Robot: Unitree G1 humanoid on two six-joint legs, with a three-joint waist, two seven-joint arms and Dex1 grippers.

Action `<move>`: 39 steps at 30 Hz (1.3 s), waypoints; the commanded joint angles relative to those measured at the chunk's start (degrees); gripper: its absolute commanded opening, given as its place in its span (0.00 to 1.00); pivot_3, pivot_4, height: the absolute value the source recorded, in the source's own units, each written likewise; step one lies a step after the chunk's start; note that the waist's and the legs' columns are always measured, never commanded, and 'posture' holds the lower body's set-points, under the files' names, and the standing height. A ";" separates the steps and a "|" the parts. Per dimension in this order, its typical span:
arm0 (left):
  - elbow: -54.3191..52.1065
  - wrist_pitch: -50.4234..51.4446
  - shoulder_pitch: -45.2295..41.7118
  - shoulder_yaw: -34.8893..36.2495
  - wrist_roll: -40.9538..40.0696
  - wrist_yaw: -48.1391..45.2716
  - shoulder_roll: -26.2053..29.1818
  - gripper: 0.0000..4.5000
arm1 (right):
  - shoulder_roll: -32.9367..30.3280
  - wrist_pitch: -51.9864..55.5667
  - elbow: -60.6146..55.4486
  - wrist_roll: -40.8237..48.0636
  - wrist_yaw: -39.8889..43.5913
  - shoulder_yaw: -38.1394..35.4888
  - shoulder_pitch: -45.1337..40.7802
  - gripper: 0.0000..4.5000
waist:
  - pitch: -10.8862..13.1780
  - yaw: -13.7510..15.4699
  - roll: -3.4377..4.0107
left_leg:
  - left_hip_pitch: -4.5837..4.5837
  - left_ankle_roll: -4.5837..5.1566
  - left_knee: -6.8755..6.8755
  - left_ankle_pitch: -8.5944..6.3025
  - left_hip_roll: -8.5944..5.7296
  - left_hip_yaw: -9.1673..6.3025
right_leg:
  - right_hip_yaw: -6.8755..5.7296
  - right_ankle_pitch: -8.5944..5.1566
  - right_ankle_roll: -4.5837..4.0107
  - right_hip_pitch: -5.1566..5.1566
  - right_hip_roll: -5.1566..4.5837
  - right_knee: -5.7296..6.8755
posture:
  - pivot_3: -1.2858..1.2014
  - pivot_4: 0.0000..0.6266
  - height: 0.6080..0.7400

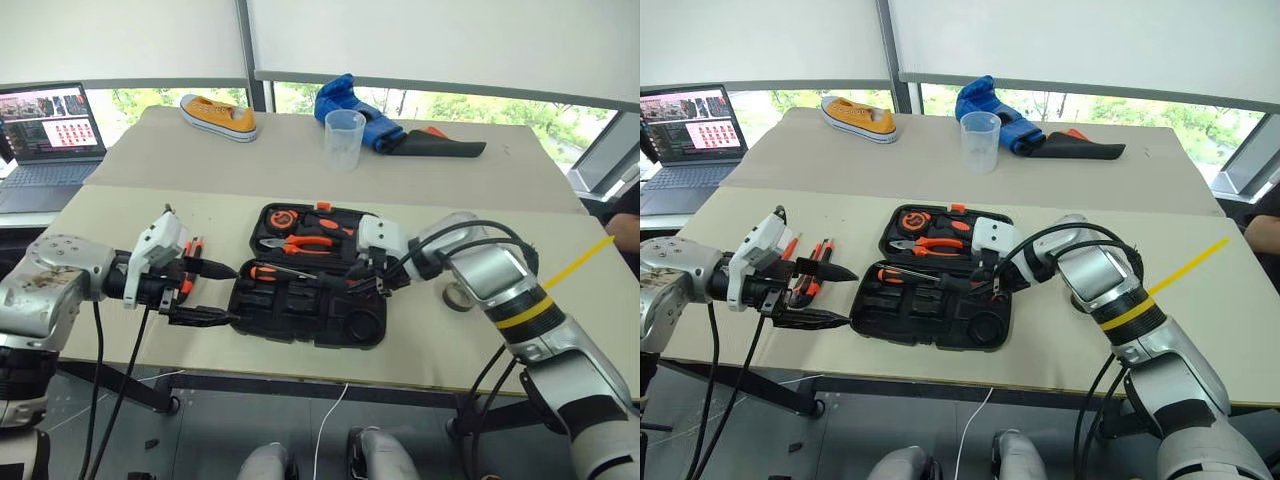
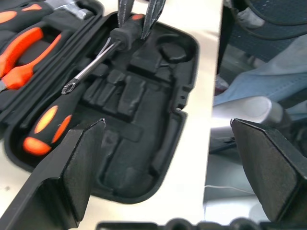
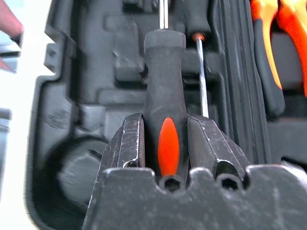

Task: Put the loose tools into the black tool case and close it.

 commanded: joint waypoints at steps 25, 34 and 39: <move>0.73 -4.35 -1.85 -0.51 0.48 1.25 -1.35 1.00 | 0.55 -8.24 -2.74 -8.05 3.90 1.70 1.45 0.22 | 0.00 -1.18 0.01 | -0.01 -0.07 0.07 0.04 0.08 -0.13 | -0.01 -0.03 -0.03 -0.01 0.05 0.09 | 0.52 0.24 0.88; 0.79 -4.70 -2.17 -0.96 0.70 1.04 -1.17 1.00 | 2.25 -2.99 -3.49 -6.22 3.61 -0.63 1.50 0.86 | 0.00 -1.18 0.01 | 0.00 -0.07 0.04 0.04 0.09 -0.10 | -0.03 -0.06 -0.08 -0.01 0.07 0.09 | 0.52 0.24 0.88; 1.79 -5.05 -2.96 -1.32 1.09 0.82 -1.31 1.00 | 4.99 4.07 -5.86 -1.75 2.36 -4.77 0.63 1.00 | 0.00 -1.39 0.01 | 0.00 -0.08 0.04 0.05 0.09 -0.11 | -0.04 -0.05 -0.08 -0.01 0.09 0.10 | 0.52 0.24 0.88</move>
